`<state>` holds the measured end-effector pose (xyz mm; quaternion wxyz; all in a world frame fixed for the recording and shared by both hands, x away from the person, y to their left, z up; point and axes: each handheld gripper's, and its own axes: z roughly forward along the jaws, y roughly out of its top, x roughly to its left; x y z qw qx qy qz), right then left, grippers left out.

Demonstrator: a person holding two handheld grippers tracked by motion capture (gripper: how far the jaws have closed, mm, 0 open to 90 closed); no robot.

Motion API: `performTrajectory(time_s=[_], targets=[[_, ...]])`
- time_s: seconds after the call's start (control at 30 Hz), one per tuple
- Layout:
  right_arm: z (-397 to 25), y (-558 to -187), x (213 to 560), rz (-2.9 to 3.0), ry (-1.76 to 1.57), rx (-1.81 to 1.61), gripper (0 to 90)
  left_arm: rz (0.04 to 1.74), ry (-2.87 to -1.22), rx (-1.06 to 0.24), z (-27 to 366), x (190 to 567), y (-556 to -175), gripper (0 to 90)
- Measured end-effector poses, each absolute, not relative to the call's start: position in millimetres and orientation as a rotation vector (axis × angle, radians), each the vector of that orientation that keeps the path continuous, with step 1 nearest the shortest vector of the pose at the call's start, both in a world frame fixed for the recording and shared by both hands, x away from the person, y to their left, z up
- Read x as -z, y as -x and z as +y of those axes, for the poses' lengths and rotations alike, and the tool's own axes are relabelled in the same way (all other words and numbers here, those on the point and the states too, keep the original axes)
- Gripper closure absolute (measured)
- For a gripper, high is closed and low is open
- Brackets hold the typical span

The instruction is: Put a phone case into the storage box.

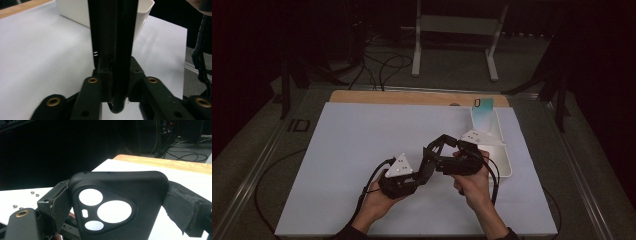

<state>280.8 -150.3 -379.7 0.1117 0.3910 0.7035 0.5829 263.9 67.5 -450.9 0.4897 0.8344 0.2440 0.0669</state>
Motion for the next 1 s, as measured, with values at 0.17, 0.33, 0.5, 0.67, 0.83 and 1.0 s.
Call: performTrajectory(time_s=[0.17, 0.33, 0.5, 0.67, 0.83, 1.0], targets=[[-151, -282, 380, 2.063, -1.152, -1.697, 13.7, 0.611, -2.011, -0.169, 73, 448, -264, 57.6], [-152, -283, 381, 2.068, -1.145, -1.684, 13.7, 0.64, -2.002, -0.215, 77, 446, -263, 42.9], [-152, -284, 383, 2.063, -1.144, -1.668, 13.7, 0.718, -1.988, -0.314, 87, 449, -262, 25.6], [-153, -284, 383, 2.058, -1.144, -1.658, 13.7, 0.752, -1.981, -0.361, 95, 451, -260, 20.5], [-155, -286, 383, 2.056, -1.142, -1.653, 13.7, 0.783, -1.965, -0.39, 108, 452, -260, 11.4], [-156, -286, 383, 2.055, -1.137, -1.641, 13.7, 0.817, -1.963, -0.432, 121, 454, -259, 3.2]])
